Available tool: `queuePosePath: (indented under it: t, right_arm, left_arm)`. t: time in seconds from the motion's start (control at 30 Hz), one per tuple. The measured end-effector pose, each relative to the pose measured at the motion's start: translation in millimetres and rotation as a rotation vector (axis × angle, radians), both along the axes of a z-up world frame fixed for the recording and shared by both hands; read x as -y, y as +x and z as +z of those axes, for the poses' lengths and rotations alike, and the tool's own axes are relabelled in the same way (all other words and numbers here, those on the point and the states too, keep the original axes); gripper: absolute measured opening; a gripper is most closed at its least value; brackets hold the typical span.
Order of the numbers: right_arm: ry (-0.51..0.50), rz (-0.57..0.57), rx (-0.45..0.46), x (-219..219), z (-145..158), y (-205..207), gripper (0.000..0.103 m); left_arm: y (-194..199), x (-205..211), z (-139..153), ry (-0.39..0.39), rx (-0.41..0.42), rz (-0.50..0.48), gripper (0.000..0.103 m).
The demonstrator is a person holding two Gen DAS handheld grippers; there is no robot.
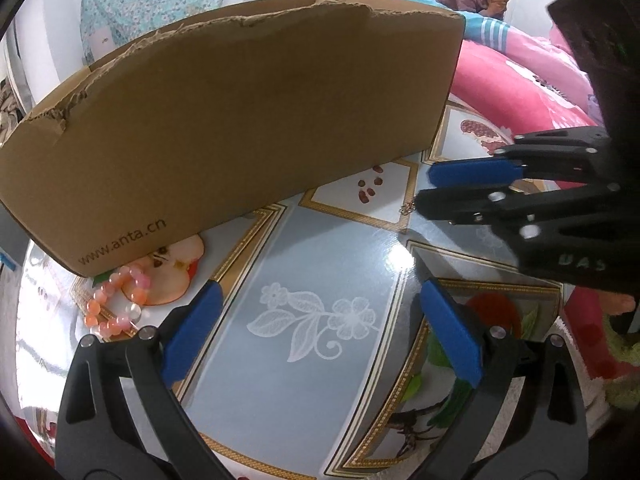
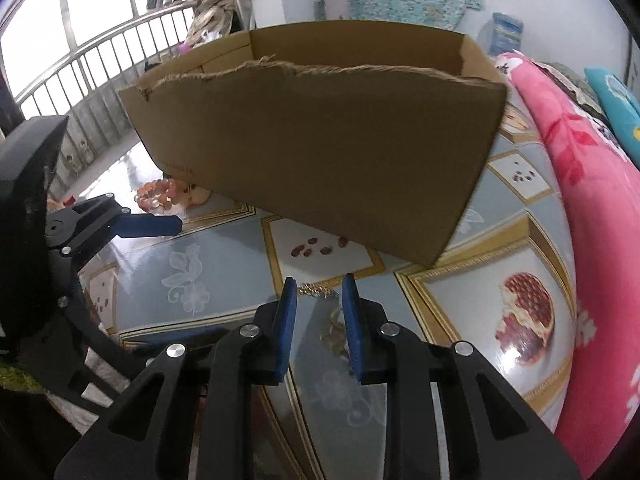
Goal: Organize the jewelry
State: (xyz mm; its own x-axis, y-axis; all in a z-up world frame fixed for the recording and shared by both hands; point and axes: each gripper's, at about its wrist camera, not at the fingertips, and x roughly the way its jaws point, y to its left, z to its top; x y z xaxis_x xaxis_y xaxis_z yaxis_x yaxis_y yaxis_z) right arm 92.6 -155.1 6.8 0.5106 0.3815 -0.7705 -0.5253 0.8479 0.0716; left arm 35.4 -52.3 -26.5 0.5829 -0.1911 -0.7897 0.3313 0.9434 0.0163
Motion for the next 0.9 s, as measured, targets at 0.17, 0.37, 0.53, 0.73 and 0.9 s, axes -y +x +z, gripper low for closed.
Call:
queuePosePath:
  t: [0.17, 0.37, 0.53, 0.73, 0.9]
  right_arm:
    - [-0.010, 0.003, -0.025, -5.1, -4.1, 7.9, 0.017]
    - [0.057, 0.039, -0.086, -11.9, -5.8, 11.4, 0.012]
    - [0.198, 0.076, -0.208, -14.4, -9.8, 15.5, 0.012]
    - [0.281, -0.012, -0.214, 16.7, -0.6, 11.8, 0.014]
    - [0.252, -0.155, -0.155, 52.4, 8.1, -0.6, 0.035]
  left_arm:
    - [-1.2, 2.3, -0.5, -0.005, 0.016, 0.005, 0.096]
    - [-6.3, 1.3, -0.4, -0.008, 0.018, 0.015, 0.096]
    - [-9.4, -1.7, 0.2, -0.011, 0.021, 0.011, 0.096]
    - [-12.5, -1.4, -0.8, -0.013, 0.028, 0.016, 0.096]
    - [-13.0, 1.1, -1.3, -0.013, 0.035, 0.031, 0.096]
